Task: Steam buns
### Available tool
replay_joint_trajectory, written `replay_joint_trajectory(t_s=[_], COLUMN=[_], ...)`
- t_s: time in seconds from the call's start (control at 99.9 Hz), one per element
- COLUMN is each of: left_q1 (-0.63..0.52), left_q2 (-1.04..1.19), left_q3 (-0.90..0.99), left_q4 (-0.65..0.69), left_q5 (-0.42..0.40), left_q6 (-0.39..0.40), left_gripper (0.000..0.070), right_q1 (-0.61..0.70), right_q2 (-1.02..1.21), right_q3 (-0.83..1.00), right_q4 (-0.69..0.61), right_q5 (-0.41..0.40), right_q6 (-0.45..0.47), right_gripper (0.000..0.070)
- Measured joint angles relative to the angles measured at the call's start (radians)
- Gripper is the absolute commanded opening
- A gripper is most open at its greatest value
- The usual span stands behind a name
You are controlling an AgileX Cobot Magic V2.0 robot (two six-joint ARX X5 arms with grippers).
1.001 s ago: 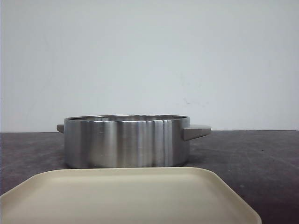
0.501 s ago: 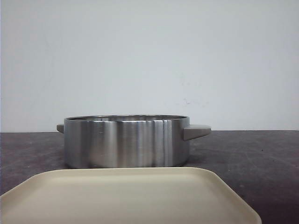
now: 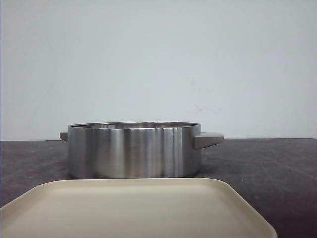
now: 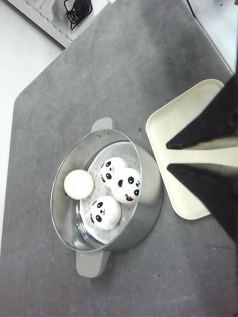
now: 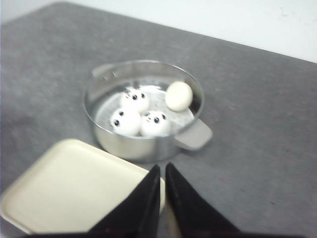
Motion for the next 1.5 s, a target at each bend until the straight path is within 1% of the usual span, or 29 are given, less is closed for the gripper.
replay_joint_trajectory(t_s=[0.15, 0.23, 0.29, 0.32, 0.34, 0.36, 0.37, 0.43, 0.45, 0.511, 0.591, 0.661, 0.721, 0.781, 0.851, 0.941, 0.981, 1.071, 1.141, 1.211, 1.271, 1.381, 1.502], left_q1=[0.000, 0.000, 0.000, 0.000, 0.000, 0.000, 0.000, 0.000, 0.000, 0.000, 0.000, 0.000, 0.000, 0.000, 0.000, 0.000, 0.000, 0.000, 0.000, 0.000, 0.000, 0.000, 0.000], left_q2=[0.000, 0.000, 0.000, 0.000, 0.000, 0.000, 0.000, 0.000, 0.000, 0.000, 0.000, 0.000, 0.000, 0.000, 0.000, 0.000, 0.000, 0.000, 0.000, 0.000, 0.000, 0.000, 0.000], left_q3=[0.000, 0.000, 0.000, 0.000, 0.000, 0.000, 0.000, 0.000, 0.000, 0.000, 0.000, 0.000, 0.000, 0.000, 0.000, 0.000, 0.000, 0.000, 0.000, 0.000, 0.000, 0.000, 0.000], left_q4=[0.000, 0.000, 0.000, 0.000, 0.000, 0.000, 0.000, 0.000, 0.000, 0.000, 0.000, 0.000, 0.000, 0.000, 0.000, 0.000, 0.000, 0.000, 0.000, 0.000, 0.000, 0.000, 0.001], left_q5=[0.000, 0.000, 0.000, 0.000, 0.000, 0.000, 0.000, 0.000, 0.000, 0.000, 0.000, 0.000, 0.000, 0.000, 0.000, 0.000, 0.000, 0.000, 0.000, 0.000, 0.000, 0.000, 0.000], left_q6=[0.000, 0.000, 0.000, 0.000, 0.000, 0.000, 0.000, 0.000, 0.000, 0.000, 0.000, 0.000, 0.000, 0.000, 0.000, 0.000, 0.000, 0.000, 0.000, 0.000, 0.000, 0.000, 0.000], left_gripper=[0.0000, 0.0000, 0.0000, 0.0000, 0.0000, 0.0000, 0.0000, 0.0000, 0.0000, 0.0000, 0.0000, 0.0000, 0.0000, 0.0000, 0.0000, 0.0000, 0.0000, 0.0000, 0.0000, 0.0000, 0.0000, 0.0000, 0.0000], right_q1=[-0.024, -0.085, -0.137, -0.172, -0.191, -0.218, -0.225, -0.317, -0.352, -0.500, -0.697, -0.871, -1.013, -1.152, -1.298, -1.456, -1.509, -1.601, -1.644, -1.675, -1.691, -1.704, -1.717], right_q2=[-0.051, -0.100, -0.134, -0.149, -0.155, -0.162, -0.163, -0.180, -0.185, -0.203, -0.234, -0.274, -0.318, -0.374, -0.456, -0.560, -0.595, -0.629, -0.630, -0.636, -0.644, -0.698, -0.752], right_q3=[0.000, 0.000, 0.000, 0.000, 0.000, 0.000, 0.000, 0.000, -0.001, -0.004, -0.009, -0.037, -0.086, -0.153, -0.248, -0.385, -0.447, -0.587, -0.689, -0.774, -0.826, -0.890, -0.943], right_q4=[-0.077, -0.088, -0.087, -0.087, -0.087, -0.086, -0.086, -0.075, -0.064, -0.014, 0.076, 0.185, 0.296, 0.406, 0.536, 0.705, 0.776, 0.902, 0.943, 0.944, 0.944, 1.007, 1.062], right_q5=[-0.013, -0.072, -0.170, -0.238, -0.260, -0.317, -0.328, -0.438, -0.460, -0.520, -0.603, -0.686, -0.732, -0.747, -0.771, -0.835, -0.861, -0.889, -0.960, -1.051, -1.104, -1.115, -1.101], right_q6=[0.000, -0.009, -0.032, -0.047, -0.051, -0.063, -0.066, -0.108, -0.126, -0.209, -0.354, -0.489, -0.591, -0.657, -0.697, -0.714, -0.715, -0.704, -0.672, -0.640, -0.625, -0.616, -0.612], right_gripper=[0.0009, 0.0009, 0.0009, 0.0009, 0.0009, 0.0009, 0.0009, 0.0007, 0.0007, 0.0006, 0.0005, 0.0004, 0.0004, 0.0004, 0.0004, 0.0004, 0.0004, 0.0004, 0.0004, 0.0004, 0.0004, 0.0004, 0.0004])
